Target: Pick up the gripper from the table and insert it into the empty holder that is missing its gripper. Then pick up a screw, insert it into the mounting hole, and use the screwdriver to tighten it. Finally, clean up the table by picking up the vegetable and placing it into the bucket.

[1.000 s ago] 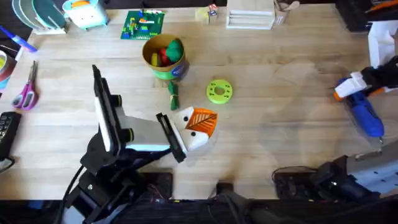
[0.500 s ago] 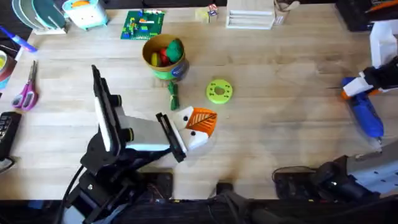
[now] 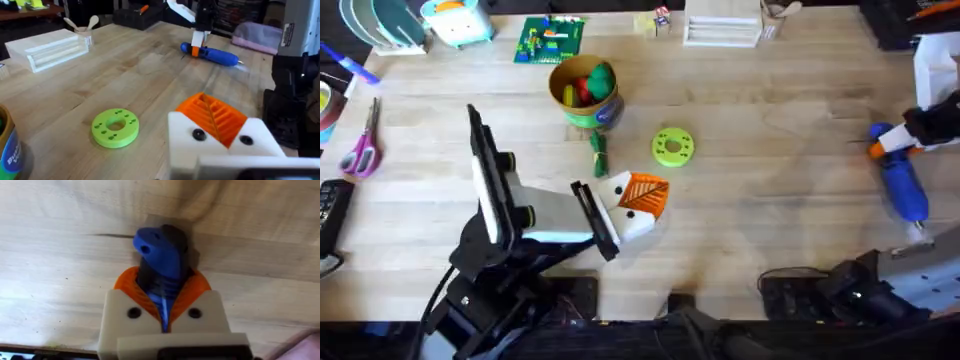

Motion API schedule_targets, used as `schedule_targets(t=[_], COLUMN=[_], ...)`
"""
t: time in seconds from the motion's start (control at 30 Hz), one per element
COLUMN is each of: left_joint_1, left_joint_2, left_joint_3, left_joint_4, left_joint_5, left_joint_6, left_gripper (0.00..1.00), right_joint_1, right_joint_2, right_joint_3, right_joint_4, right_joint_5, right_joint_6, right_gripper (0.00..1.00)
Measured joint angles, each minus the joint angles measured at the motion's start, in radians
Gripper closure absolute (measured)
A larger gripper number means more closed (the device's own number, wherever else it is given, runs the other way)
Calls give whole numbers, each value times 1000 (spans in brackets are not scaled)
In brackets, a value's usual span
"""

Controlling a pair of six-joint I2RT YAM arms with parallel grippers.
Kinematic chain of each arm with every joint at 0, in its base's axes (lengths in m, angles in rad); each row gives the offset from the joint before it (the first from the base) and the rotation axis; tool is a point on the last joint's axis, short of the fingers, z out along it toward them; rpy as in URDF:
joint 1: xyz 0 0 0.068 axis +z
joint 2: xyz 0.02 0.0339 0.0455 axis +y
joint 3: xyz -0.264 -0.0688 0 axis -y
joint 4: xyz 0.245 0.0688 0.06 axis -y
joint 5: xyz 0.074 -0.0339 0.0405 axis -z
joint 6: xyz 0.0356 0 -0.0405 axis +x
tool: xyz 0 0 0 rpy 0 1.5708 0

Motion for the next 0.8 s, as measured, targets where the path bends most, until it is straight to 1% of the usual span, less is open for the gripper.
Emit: schedule_targets(t=[0.2, 0.33, 0.43, 0.57, 0.67, 0.8], left_joint_1=[0, 0, 0, 0, 0, 0], left_joint_2=[0, 0, 0, 0, 0, 0], left_joint_3=[0, 0, 0, 0, 0, 0], left_joint_4=[0, 0, 0, 0, 0, 0], left_joint_5=[0, 0, 0, 0, 0, 0], left_joint_6=[0, 0, 0, 0, 0, 0], left_gripper=[995, 995, 995, 995, 995, 995], right_joint_1=[0, 2, 2, 2, 3, 24], right_joint_2=[-14, -83, -173, -325, -441, -585], right_joint_3=[-10, -29, -29, -29, -29, -29], right_joint_4=[-6, 7, 23, 32, 79, 103], right_joint_5=[-26, -73, -112, -204, -284, -346], right_joint_6=[22, 63, 93, 128, 184, 242], right_gripper=[976, 976, 976, 976, 976, 976])
